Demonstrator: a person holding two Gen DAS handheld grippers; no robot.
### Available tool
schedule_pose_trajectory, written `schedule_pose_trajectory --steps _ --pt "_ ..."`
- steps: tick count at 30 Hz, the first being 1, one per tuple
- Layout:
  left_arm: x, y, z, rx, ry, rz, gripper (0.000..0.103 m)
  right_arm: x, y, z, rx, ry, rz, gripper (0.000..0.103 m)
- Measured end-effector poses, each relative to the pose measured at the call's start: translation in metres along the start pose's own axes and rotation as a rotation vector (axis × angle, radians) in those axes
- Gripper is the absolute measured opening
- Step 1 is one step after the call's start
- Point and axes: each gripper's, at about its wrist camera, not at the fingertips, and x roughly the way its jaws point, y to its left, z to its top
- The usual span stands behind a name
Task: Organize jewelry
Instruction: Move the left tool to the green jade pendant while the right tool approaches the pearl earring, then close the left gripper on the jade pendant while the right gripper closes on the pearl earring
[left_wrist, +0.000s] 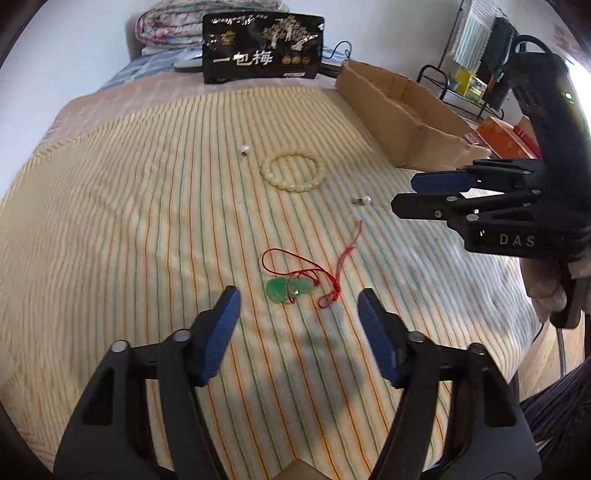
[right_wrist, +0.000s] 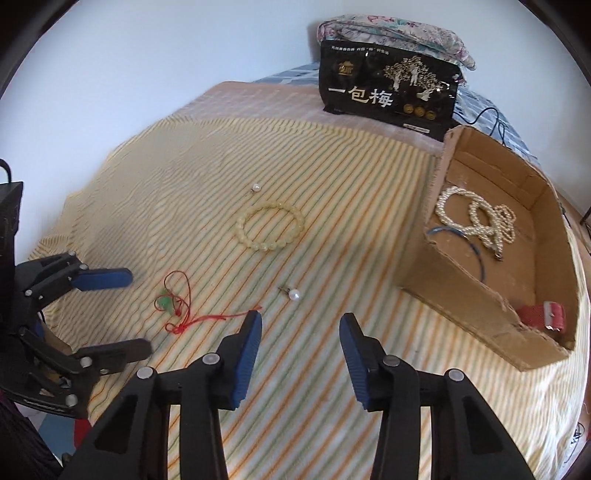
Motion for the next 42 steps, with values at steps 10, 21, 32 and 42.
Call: schedule_pose_trajectory --steps 10,21,32,42 --pt "0.015 0.004 -0.001 -0.038 0.006 0.007 0.064 0.023 0.008 0.007 -0.023 0.031 0.029 0.035" --pt "0.020 0.010 0.002 -0.074 0.000 0.010 0.055 0.036 0.009 0.012 -0.020 0.053 0.016 0.030" --pt "0.020 0.012 0.002 -0.083 -0.002 0.024 0.041 0.039 0.017 0.014 -0.064 0.060 -0.016 0.009" --pt "0.017 0.017 0.003 -0.108 -0.003 0.023 0.025 0.035 0.016 0.013 -0.049 0.048 -0.009 0.008"
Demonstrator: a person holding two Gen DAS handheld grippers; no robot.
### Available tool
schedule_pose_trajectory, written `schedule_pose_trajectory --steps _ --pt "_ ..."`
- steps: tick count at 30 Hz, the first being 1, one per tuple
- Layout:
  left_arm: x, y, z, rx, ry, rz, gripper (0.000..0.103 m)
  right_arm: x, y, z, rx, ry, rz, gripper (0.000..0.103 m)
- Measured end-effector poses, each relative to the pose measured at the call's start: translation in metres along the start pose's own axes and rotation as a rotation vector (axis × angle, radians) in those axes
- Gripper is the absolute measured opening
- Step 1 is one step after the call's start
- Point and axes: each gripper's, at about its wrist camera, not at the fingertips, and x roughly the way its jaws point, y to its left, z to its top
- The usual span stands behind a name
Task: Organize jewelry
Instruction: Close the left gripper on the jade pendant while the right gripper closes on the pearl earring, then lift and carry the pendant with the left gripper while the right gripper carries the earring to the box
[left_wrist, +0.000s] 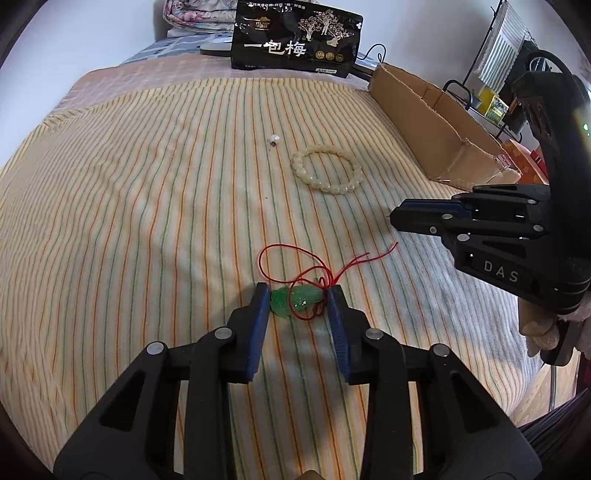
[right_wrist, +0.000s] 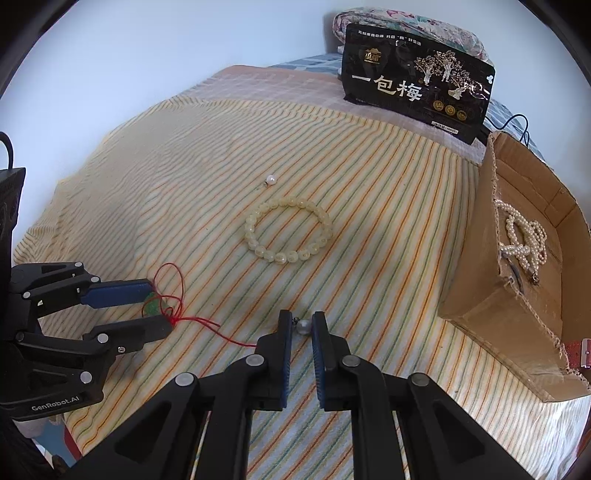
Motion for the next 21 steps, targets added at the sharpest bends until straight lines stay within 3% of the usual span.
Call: schedule_pose_trajectory --steps 9,12,21 --pt "-0.001 -0.003 -0.001 0.022 -0.002 0.009 0.021 -0.005 -0.002 0.001 0.005 -0.008 -0.005 0.008" --pt "0.002 -0.007 0.000 0.052 0.012 0.000 0.028 -0.004 -0.003 0.001 0.005 -0.007 -0.006 0.008" --pt "0.012 -0.008 0.010 0.148 0.014 0.011 0.028 -0.005 -0.005 0.001 0.020 -0.006 -0.001 0.008"
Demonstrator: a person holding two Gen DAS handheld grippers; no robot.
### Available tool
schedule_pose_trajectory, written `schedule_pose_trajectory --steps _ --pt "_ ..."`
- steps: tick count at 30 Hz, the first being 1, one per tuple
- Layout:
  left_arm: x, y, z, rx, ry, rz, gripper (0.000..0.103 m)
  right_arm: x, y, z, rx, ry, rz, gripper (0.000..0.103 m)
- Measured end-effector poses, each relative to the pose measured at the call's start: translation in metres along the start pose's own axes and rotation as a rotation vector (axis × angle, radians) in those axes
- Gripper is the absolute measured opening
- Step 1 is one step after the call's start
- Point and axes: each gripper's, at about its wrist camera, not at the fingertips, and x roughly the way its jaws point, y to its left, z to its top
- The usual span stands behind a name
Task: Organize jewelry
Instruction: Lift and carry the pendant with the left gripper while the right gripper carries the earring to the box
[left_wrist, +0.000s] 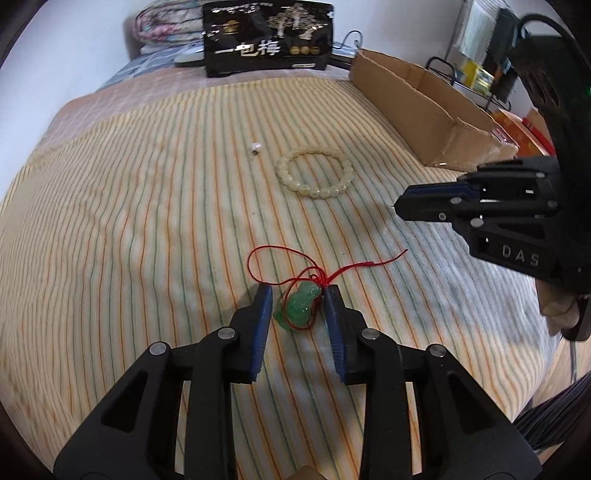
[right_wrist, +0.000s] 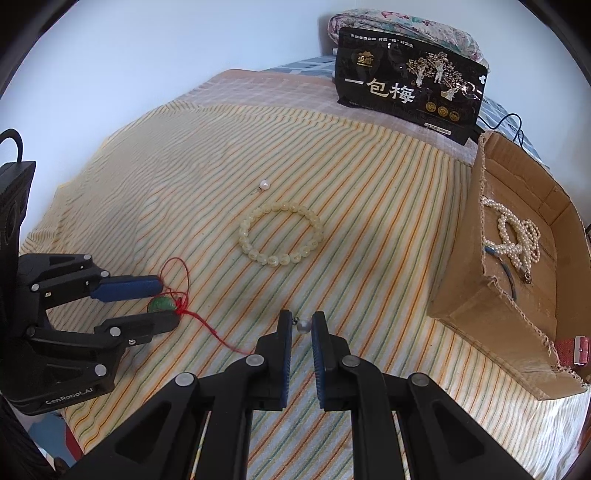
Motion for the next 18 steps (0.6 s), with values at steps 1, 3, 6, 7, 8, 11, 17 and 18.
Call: schedule_pose_trajectory --steps 1,3,6,7,8,11,17,18 --pt "0.000 0.001 0.000 -0.003 -0.002 -0.004 0.028 0.000 -0.001 0.000 0.001 0.000 -0.001 0.008" --pt "0.000 0.001 -0.001 -0.014 -0.002 -0.020 0.019 0.000 -0.001 0.000 0.003 -0.001 -0.003 0.008" --pt "-0.002 -0.002 -0.002 -0.004 -0.005 -0.025 0.014 0.000 -0.002 0.001 0.006 -0.002 -0.005 0.008" --pt "-0.003 -0.002 -0.003 -0.005 -0.007 -0.025 0.014 0.000 -0.002 0.001 0.008 -0.002 -0.005 0.008" --pt "-0.003 -0.003 -0.004 -0.009 -0.010 -0.025 0.014 0.000 -0.002 0.001 0.009 -0.003 -0.005 0.008" --pt "-0.006 -0.001 -0.003 -0.030 -0.011 -0.029 0.014 -0.002 -0.001 0.001 0.010 -0.008 -0.006 0.008" --pt "-0.021 0.000 0.002 -0.063 -0.042 -0.038 0.014 -0.016 -0.005 0.003 0.028 -0.036 -0.005 0.008" --pt "-0.024 0.000 0.003 -0.064 -0.047 -0.041 0.014 -0.019 -0.006 0.004 0.032 -0.042 -0.006 0.008"
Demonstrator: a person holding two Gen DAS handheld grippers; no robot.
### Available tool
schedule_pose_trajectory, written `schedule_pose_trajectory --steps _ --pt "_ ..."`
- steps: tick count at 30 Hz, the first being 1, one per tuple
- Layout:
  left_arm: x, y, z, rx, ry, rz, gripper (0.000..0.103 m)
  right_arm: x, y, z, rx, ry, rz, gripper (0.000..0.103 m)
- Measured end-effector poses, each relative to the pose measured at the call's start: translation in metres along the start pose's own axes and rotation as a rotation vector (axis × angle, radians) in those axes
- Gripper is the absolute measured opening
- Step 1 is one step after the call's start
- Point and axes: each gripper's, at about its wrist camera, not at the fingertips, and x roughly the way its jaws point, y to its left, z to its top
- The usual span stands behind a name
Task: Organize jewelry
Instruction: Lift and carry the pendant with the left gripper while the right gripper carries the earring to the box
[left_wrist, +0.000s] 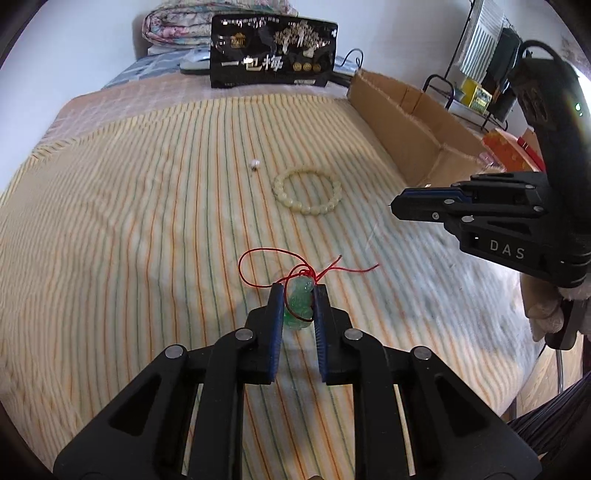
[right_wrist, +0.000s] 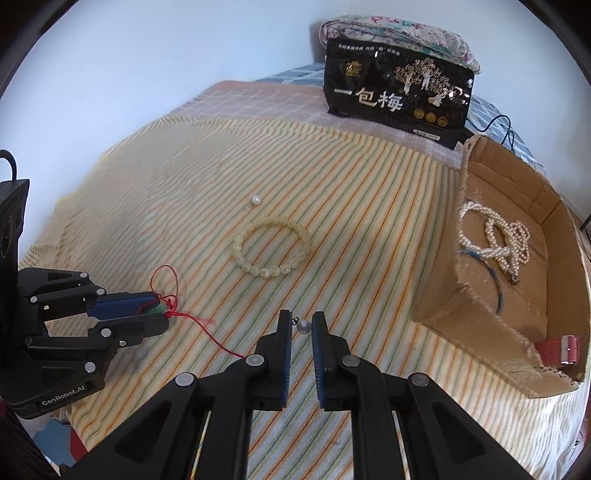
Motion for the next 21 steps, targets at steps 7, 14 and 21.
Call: schedule_pose_trajectory --steps 7,14,21 --pt "-0.023 -0.009 0.008 0.023 -0.047 -0.002 0.014 -0.027 -0.005 0.007 0.016 -0.056 -0.009 0.008" --pt "-0.046 -0.018 0.020 0.036 -0.099 -0.004 0.014 -0.060 -0.010 0.017 0.032 -0.123 -0.020 0.008" --pt "-0.058 -0.035 0.035 0.054 -0.125 -0.037 0.014 -0.091 -0.031 0.031 0.060 -0.178 -0.045 0.008"
